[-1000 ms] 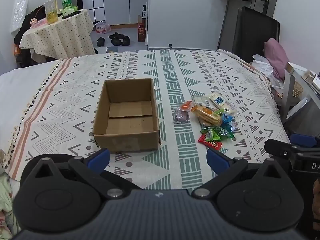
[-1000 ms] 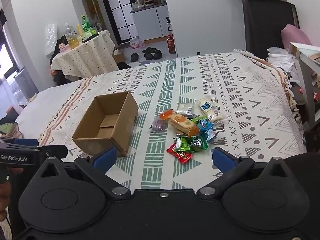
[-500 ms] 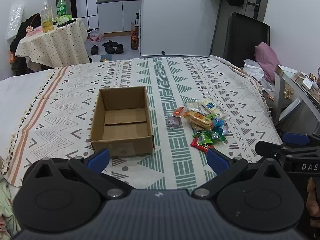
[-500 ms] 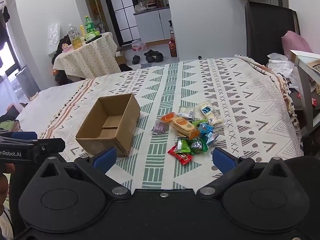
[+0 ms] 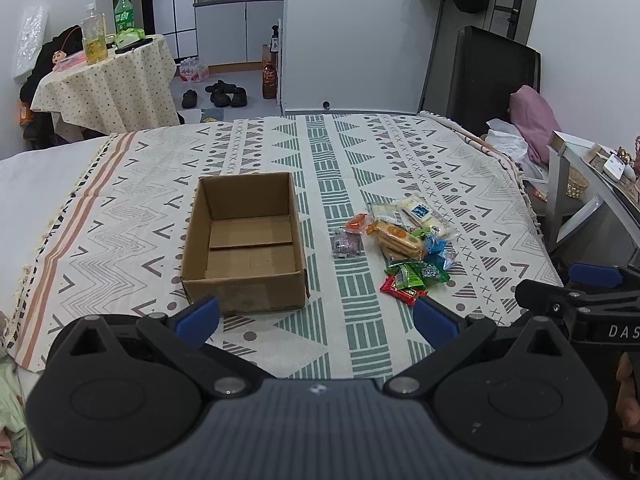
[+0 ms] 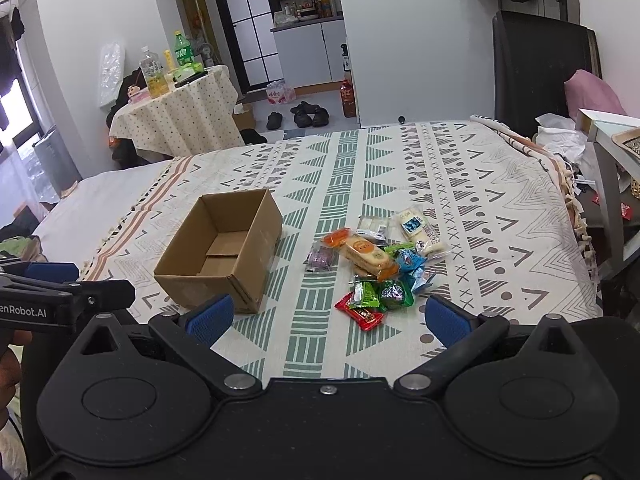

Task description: Organize snacks

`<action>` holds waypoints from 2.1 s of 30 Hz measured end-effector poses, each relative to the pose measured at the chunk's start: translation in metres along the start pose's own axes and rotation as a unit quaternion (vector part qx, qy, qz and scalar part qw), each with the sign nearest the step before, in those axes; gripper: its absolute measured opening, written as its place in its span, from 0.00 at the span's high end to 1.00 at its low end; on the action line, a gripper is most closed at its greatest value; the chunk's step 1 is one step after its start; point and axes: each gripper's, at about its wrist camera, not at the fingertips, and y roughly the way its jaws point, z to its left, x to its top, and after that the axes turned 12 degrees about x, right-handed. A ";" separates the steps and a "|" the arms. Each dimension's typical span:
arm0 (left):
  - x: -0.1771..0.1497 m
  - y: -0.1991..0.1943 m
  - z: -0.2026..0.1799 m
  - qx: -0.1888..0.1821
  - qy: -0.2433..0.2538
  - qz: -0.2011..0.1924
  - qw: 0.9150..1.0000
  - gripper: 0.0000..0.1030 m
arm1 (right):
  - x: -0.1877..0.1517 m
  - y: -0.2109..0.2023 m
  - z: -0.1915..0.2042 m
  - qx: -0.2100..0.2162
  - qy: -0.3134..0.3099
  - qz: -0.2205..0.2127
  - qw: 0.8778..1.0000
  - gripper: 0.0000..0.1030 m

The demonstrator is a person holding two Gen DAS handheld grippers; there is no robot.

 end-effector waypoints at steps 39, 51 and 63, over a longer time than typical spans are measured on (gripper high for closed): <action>0.004 0.003 0.002 0.012 -0.001 0.002 1.000 0.00 | 0.003 0.005 -0.004 0.001 0.003 0.012 1.000 0.00; 0.011 0.021 -0.004 0.024 -0.007 0.007 1.000 0.00 | 0.000 0.016 -0.015 0.004 0.016 0.021 1.000 0.00; 0.017 0.050 -0.017 0.023 -0.020 0.028 0.999 0.01 | -0.001 0.033 -0.032 0.019 0.028 0.031 0.999 0.00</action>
